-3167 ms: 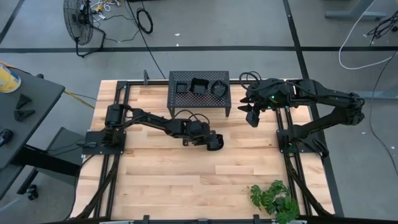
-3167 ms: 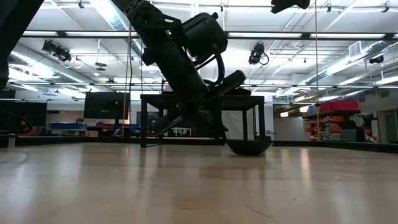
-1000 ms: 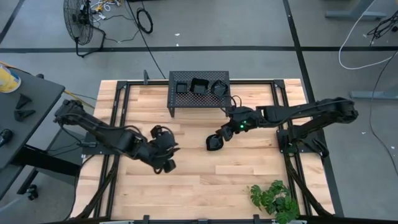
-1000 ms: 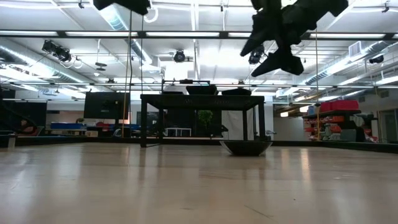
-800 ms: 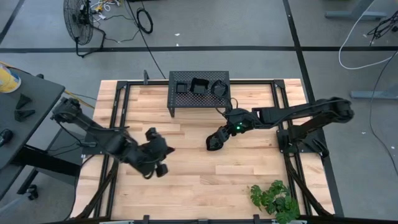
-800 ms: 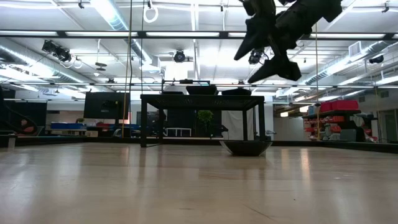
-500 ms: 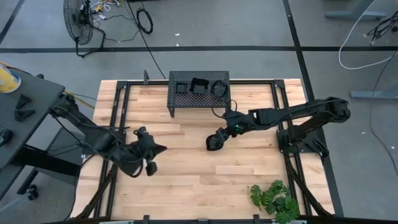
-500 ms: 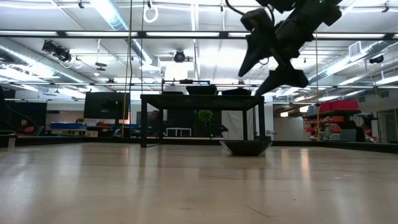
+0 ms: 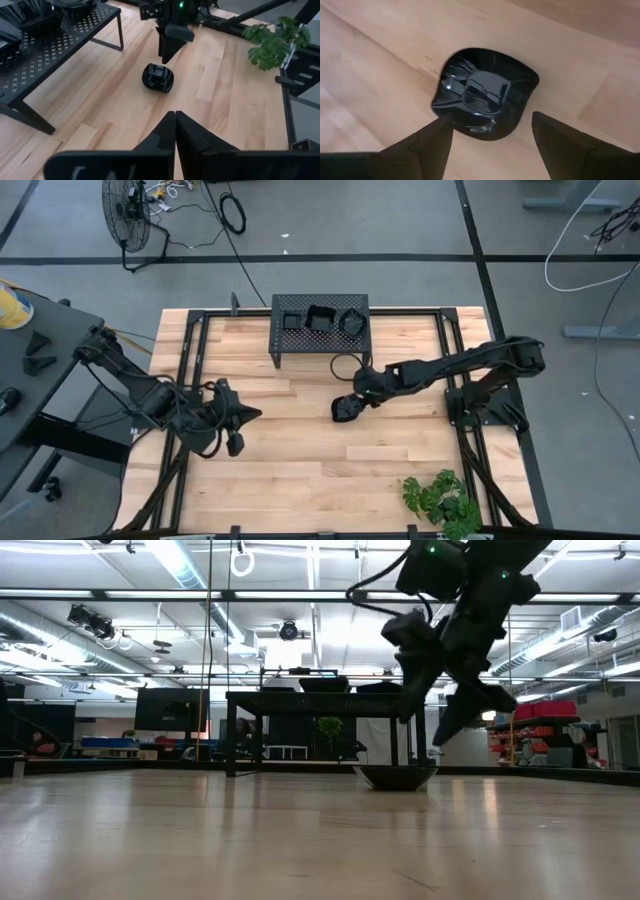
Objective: Pick & Place Mini shaped plates
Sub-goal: Stack the leaf shaped plate on top of the other leaf shaped plate on the shelf
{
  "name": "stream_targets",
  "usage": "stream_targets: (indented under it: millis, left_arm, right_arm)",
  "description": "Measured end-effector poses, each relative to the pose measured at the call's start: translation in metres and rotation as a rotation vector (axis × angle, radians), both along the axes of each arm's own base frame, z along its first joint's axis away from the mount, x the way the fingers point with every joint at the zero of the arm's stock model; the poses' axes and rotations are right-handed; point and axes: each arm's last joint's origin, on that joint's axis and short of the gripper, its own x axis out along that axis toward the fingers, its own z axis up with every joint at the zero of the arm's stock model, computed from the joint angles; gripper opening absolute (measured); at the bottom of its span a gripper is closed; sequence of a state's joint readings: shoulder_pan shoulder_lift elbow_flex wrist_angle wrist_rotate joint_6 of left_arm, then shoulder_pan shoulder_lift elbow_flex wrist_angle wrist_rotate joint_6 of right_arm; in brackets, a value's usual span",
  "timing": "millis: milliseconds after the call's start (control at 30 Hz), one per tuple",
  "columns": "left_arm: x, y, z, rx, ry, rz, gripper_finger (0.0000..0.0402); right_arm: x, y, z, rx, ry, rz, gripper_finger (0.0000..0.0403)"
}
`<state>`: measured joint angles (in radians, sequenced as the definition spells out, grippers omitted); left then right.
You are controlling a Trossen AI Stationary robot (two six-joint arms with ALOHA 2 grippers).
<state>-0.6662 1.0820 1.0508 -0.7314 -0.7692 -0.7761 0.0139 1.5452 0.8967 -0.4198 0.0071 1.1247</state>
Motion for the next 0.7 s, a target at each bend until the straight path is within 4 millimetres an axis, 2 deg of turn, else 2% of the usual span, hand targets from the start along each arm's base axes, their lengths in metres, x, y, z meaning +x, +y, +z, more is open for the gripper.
stream_targets:
  millis: [300, 467, 700]
  left_arm:
    - [0.0, 0.001, 0.0, -0.006, -0.016, 0.03, 0.002]
    - [0.0, 0.001, 0.0, 0.011, -0.025, 0.05, 0.0019]
    - [0.0, 0.001, 0.0, 0.018, -0.026, 0.056, 0.0018]
  right_arm:
    - [-0.001, 0.0, -0.007, 0.018, 0.054, -0.043, 0.027]
    - [-0.001, -0.001, -0.011, -0.028, 0.071, -0.064, 0.027]
    - [0.01, -0.001, -0.024, -0.017, 0.05, -0.064, 0.027]
